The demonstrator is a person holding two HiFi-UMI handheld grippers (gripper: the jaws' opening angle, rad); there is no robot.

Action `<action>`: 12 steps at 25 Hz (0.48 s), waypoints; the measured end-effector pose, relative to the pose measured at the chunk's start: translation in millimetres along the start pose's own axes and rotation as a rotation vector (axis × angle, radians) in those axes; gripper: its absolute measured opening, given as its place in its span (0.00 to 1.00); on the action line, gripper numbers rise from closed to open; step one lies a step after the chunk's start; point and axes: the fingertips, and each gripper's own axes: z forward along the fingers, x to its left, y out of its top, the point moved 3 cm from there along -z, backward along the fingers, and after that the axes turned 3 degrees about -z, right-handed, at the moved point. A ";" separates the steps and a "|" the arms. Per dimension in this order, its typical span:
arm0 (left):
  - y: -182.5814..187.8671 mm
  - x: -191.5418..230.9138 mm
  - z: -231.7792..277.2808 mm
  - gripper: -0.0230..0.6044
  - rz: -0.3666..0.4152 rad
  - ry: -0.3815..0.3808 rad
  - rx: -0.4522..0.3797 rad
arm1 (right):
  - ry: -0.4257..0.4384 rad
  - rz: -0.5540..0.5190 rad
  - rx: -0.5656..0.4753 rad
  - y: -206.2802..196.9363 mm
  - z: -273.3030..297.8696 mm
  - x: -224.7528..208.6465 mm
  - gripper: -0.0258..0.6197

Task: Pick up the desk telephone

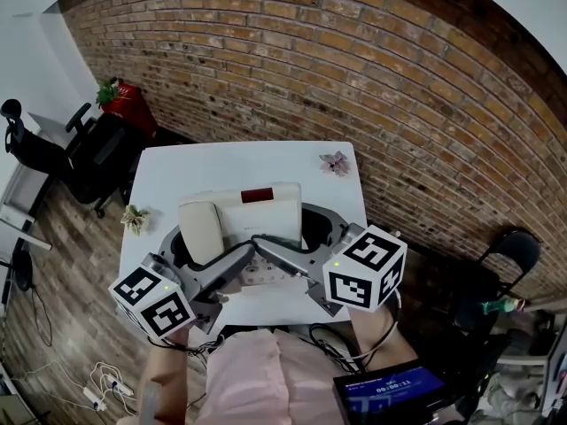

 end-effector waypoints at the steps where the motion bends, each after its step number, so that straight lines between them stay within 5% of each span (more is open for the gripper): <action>1: 0.4 0.5 0.9 0.77 0.000 0.000 0.002 | -0.001 0.001 -0.001 0.2 0.3 -0.9 0.53; 12: 0.3 5.7 5.9 0.77 -0.009 -0.006 0.011 | -0.015 0.005 0.001 -0.3 2.7 -5.9 0.53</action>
